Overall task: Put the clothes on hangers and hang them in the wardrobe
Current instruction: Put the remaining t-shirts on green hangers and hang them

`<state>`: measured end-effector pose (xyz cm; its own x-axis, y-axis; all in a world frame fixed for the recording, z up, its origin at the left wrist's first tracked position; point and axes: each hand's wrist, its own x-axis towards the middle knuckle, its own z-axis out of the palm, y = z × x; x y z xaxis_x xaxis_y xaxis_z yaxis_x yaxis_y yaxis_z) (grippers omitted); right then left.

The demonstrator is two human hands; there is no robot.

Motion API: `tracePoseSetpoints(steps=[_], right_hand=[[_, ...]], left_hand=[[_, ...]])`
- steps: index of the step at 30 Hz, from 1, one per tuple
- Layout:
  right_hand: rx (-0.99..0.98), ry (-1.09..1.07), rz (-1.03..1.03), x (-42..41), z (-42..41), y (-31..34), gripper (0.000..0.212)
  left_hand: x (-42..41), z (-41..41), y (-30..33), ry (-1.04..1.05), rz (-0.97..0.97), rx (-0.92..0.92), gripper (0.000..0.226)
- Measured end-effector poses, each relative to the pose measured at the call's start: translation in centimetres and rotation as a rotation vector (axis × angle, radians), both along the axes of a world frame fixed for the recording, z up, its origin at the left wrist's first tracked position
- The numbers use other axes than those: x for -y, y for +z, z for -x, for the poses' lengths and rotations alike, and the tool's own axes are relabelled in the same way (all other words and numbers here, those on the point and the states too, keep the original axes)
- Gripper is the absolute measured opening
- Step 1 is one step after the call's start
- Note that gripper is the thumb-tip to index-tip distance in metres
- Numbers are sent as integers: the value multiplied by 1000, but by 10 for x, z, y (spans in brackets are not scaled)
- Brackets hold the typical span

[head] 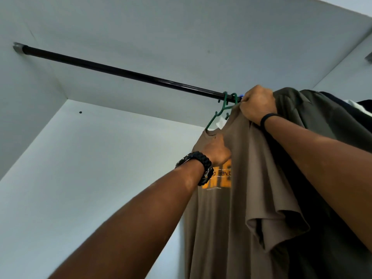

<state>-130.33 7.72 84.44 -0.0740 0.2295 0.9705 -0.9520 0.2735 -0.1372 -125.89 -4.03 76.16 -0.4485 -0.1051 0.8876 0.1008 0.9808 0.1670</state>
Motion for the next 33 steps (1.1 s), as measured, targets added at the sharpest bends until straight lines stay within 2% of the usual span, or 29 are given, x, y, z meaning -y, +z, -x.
tracePoseSetpoints(steps=[7,9,11,14,16,19,20,22,24,25,27,29,33], right_hand=[[1,85,-107,-7,9,-15,22],[79,237,-144,-9,15,-34,24],[194,402,-188,-15,23,-51,37],[285,435,-303,-33,19,-70,26],[257,474,-313,-50,3,-75,16],[156,544,-232,-79,-21,-78,32],[141,500,-241,-89,-28,-80,29],[190,372,-344,-101,-32,-89,18],[294,323,-451,-108,-30,-105,15],[343,338,-480,-111,-28,-114,6],[411,429,-513,-120,-26,-134,16],[484,509,-588,-130,-27,-153,23],[663,549,-845,-155,-41,-197,18]], left_hand=[[2,13,-5,-134,-119,-28,56],[-2,15,-11,-163,-155,-29,53],[-8,16,-19,-182,-179,5,55],[-23,13,-29,-225,-218,54,59],[-40,7,-32,-344,-243,27,57],[-69,-7,-30,-548,-286,-102,49],[-78,-12,-29,-568,-283,-140,49],[-91,-18,-30,-564,-288,-170,53],[-99,-20,-40,-492,-272,-97,50],[-103,-21,-49,-447,-263,-21,46],[-110,-25,-70,-419,-281,98,43],[-118,-33,-91,-401,-315,130,44],[-139,-63,-133,-344,-362,201,44]])
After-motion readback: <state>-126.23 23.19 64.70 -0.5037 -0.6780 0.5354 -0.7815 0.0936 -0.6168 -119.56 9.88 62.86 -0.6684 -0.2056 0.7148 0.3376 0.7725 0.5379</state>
